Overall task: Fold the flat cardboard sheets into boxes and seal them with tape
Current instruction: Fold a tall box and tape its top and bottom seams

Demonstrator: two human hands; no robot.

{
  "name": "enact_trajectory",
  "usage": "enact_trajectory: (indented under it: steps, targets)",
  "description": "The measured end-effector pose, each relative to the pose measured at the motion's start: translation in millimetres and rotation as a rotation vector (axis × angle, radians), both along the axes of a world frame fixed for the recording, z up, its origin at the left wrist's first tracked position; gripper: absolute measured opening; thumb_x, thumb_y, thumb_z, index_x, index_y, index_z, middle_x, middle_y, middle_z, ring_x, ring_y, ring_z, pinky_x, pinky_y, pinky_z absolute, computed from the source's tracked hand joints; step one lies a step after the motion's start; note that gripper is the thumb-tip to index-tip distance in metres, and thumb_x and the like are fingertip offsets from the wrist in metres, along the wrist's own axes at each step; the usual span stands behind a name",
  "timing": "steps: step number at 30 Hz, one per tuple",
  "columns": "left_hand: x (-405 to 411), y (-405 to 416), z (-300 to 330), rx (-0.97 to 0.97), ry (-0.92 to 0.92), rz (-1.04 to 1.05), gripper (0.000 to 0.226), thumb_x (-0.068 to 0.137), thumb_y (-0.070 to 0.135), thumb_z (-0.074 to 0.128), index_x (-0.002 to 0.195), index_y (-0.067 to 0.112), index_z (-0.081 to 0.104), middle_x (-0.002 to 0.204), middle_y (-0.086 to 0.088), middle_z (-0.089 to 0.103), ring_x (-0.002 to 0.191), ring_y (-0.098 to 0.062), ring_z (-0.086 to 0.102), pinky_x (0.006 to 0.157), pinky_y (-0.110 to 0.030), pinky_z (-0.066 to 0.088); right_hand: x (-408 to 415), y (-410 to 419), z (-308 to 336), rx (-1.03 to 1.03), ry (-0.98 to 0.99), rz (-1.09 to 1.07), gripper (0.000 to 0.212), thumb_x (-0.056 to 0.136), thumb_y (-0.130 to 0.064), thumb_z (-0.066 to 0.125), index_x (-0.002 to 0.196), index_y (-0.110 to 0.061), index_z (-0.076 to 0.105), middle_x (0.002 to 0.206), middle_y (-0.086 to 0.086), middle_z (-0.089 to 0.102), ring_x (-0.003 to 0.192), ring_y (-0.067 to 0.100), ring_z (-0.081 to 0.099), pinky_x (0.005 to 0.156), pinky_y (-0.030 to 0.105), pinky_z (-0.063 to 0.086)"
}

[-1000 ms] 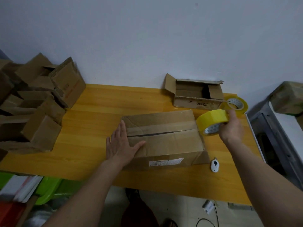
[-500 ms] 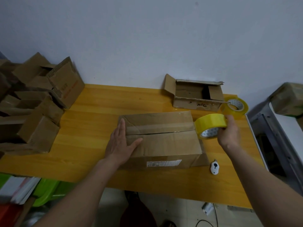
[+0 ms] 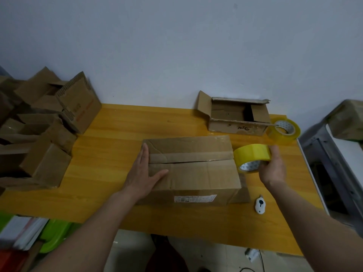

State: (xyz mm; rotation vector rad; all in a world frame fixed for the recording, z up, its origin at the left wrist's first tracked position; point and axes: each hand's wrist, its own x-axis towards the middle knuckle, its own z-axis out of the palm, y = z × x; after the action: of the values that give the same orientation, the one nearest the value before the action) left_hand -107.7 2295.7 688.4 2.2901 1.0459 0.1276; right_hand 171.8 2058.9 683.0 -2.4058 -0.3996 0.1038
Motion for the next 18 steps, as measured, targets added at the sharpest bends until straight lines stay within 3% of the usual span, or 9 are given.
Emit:
enact_trajectory:
  steps: [7, 10, 12, 14, 16, 18]
  targets:
    - [-3.7, 16.1, -0.6, -0.061, -0.009, 0.013, 0.122, 0.063, 0.082, 0.045, 0.150, 0.026, -0.021, 0.159, 0.009, -0.020, 0.147, -0.012, -0.005, 0.118, -0.037, 0.014, -20.4, -2.3, -18.9, 0.128, 0.114, -0.066, 0.032, 0.091, 0.004, 0.048, 0.122, -0.004, 0.047, 0.104, 0.023, 0.058, 0.095, 0.044, 0.055, 0.070, 0.046, 0.042]
    - [-7.1, 45.7, 3.5, -0.095, 0.032, 0.064, 0.106, 0.076, 0.078, 0.039, 0.152, 0.025, -0.013, 0.162, 0.001, 0.004, 0.146, -0.023, 0.019, 0.114, -0.042, 0.029, -38.5, -0.7, -21.9, 0.135, 0.168, -0.013, 0.034, 0.091, 0.001, 0.050, 0.124, -0.006, 0.045, 0.103, 0.023, 0.058, 0.093, 0.043, 0.056, 0.070, 0.047, 0.045]
    - [-4.4, 59.6, 9.7, 0.089, 0.115, 0.169, 0.092, 0.086, 0.070, 0.033, 0.154, 0.019, -0.003, 0.159, -0.007, 0.021, 0.139, -0.030, 0.034, 0.106, -0.044, 0.038, -54.3, 1.0, -21.5, 0.137, 0.198, 0.078, 0.045, 0.091, 0.000, 0.052, 0.133, -0.010, 0.041, 0.117, 0.020, 0.056, 0.105, 0.042, 0.054, 0.080, 0.046, 0.047]
    - [7.5, 51.1, 15.7, 0.294, 0.067, 0.220, 0.087, 0.089, 0.064, 0.027, 0.153, 0.010, 0.006, 0.158, -0.011, 0.021, 0.142, -0.030, 0.026, 0.114, -0.044, 0.028, -70.8, 2.5, -19.5, 0.149, 0.232, 0.191, 0.059, 0.090, 0.000, 0.055, 0.143, -0.015, 0.034, 0.138, 0.015, 0.043, 0.124, 0.035, 0.044, 0.094, 0.045, 0.043]
    - [22.6, 18.1, 17.6, 0.303, -0.076, 0.086, 0.084, 0.090, 0.063, 0.028, 0.153, 0.009, 0.012, 0.159, -0.011, 0.016, 0.146, -0.027, 0.015, 0.119, -0.042, 0.015, -85.7, 5.3, -16.9, 0.169, 0.297, 0.295, 0.064, 0.091, -0.003, 0.058, 0.146, -0.018, 0.029, 0.142, 0.009, 0.033, 0.129, 0.029, 0.036, 0.101, 0.041, 0.039]
    - [34.2, -27.1, 8.7, 0.357, -0.061, -0.231, 0.082, 0.092, 0.065, 0.030, 0.152, 0.012, 0.015, 0.160, -0.008, 0.015, 0.147, -0.023, 0.012, 0.120, -0.040, 0.009, -95.3, 9.9, -14.0, 0.174, 0.362, 0.357, 0.059, 0.090, -0.005, 0.060, 0.140, -0.017, 0.031, 0.133, 0.008, 0.037, 0.124, 0.028, 0.040, 0.100, 0.042, 0.041]
